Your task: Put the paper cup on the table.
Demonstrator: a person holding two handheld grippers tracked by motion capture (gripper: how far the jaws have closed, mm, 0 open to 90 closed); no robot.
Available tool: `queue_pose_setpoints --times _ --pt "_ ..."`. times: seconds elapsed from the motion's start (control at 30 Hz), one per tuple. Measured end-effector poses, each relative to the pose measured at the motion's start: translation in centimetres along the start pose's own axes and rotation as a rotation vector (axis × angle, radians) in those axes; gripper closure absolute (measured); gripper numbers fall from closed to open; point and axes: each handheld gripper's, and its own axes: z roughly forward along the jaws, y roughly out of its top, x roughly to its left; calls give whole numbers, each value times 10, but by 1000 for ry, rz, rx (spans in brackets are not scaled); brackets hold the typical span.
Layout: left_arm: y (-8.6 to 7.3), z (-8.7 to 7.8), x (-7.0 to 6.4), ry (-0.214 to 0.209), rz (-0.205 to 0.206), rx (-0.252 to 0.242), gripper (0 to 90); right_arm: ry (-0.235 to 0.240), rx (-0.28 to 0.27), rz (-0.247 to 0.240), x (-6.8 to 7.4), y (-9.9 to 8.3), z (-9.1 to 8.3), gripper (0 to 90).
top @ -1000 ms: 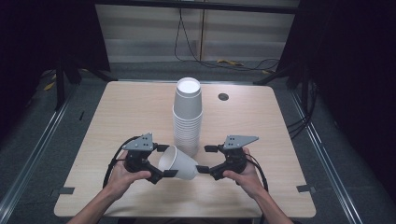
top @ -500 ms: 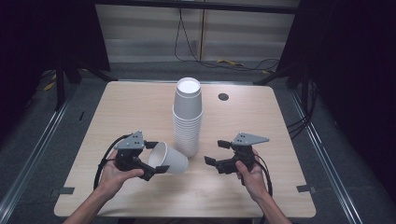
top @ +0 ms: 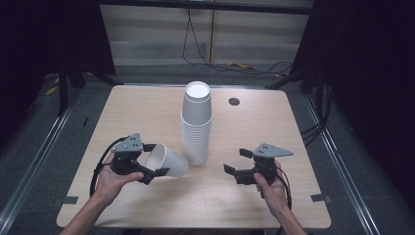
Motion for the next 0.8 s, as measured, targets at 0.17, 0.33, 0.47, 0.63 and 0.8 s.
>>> queue_pose_setpoints --times 0.17,0.33,0.47,0.63,0.8 --pt "1 -8 6 36 0 7 90 29 -14 2 -2 -2 -4 135" --pt "3 -15 12 89 4 15 89 -8 -11 8 -5 -3 -4 137" --pt "4 -23 18 133 -17 4 89 27 -8 15 -8 -5 -4 136" --pt "5 -30 27 176 -34 14 89 10 -7 19 -11 -5 -4 136" --pt "1 -24 38 235 -71 54 89 16 -5 20 -11 -5 -5 135"
